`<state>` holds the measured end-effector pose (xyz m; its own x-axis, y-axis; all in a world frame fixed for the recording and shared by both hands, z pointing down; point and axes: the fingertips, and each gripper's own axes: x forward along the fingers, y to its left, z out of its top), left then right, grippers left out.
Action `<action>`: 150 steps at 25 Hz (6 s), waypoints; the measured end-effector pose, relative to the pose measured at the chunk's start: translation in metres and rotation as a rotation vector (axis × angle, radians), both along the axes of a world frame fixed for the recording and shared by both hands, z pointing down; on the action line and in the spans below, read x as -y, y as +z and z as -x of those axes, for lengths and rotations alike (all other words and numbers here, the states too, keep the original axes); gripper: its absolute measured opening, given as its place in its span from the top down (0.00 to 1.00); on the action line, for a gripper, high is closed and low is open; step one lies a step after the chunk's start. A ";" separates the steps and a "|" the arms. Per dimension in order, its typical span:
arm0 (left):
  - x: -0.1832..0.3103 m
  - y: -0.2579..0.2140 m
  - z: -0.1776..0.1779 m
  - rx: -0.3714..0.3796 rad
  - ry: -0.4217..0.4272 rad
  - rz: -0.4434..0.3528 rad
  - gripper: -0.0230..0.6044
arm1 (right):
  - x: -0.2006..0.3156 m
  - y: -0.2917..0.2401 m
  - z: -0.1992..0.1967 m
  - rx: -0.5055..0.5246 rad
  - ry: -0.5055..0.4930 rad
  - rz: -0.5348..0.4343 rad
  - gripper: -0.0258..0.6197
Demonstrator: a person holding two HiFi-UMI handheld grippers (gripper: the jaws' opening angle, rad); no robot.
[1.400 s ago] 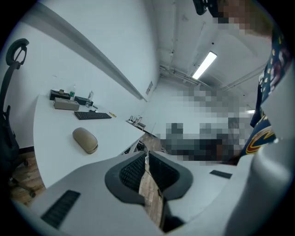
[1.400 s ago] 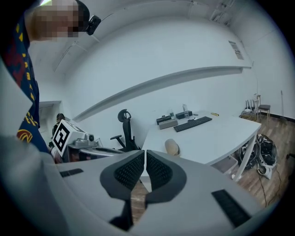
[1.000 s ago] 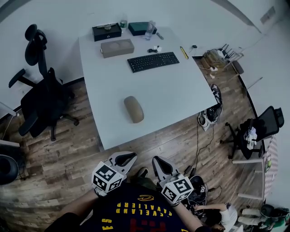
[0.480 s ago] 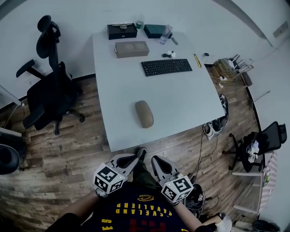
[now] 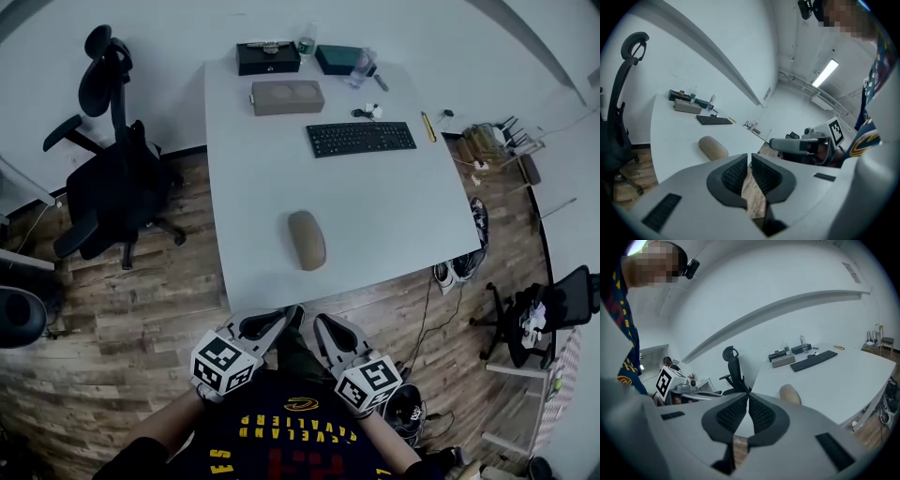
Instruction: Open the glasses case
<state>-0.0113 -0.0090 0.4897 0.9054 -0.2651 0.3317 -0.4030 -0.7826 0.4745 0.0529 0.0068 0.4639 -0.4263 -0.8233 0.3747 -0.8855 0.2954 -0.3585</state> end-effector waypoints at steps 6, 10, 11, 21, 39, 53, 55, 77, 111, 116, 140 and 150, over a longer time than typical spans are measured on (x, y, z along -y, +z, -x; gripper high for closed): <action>0.024 0.003 -0.036 0.024 0.008 -0.012 0.91 | 0.023 0.011 -0.037 0.056 0.035 0.019 0.92; 0.046 0.011 -0.064 0.117 0.012 -0.068 0.91 | 0.043 0.016 -0.071 0.137 0.074 0.036 0.92; 0.054 0.015 -0.070 0.145 0.003 -0.076 0.90 | 0.049 0.016 -0.079 0.159 0.082 0.038 0.92; 0.128 0.058 -0.109 0.339 -0.176 0.000 0.57 | 0.116 0.068 -0.132 0.181 0.065 0.184 0.91; 0.211 0.131 -0.145 0.654 -0.285 0.001 0.42 | 0.155 0.194 -0.111 0.181 -0.267 0.523 0.77; 0.208 0.144 -0.133 0.690 -0.207 -0.023 0.40 | 0.149 0.211 -0.099 0.215 -0.231 0.568 0.88; 0.207 0.140 -0.128 0.678 -0.211 -0.028 0.40 | 0.150 0.212 -0.100 0.198 -0.225 0.572 0.89; 0.184 0.118 -0.051 0.518 -0.261 0.050 0.54 | 0.151 0.215 -0.096 0.098 -0.134 0.555 0.89; 0.164 0.171 -0.001 0.535 -0.323 0.192 0.57 | 0.153 0.215 -0.103 0.071 -0.111 0.539 0.89; 0.163 0.174 0.001 0.530 -0.322 0.198 0.57 | 0.151 0.216 -0.102 0.074 -0.107 0.545 0.89; 0.163 0.161 -0.004 0.522 -0.291 0.170 0.57 | 0.138 0.208 -0.094 0.244 -0.056 0.568 0.89; 0.162 0.117 0.006 0.389 -0.349 0.155 0.57 | 0.142 0.176 -0.104 0.253 0.004 0.478 0.75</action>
<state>-0.0175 -0.1706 0.6070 0.5750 -0.4492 0.6838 -0.7951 -0.5041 0.3374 0.1567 -0.1350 0.6399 -0.5489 -0.5884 0.5938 -0.7549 0.0437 -0.6544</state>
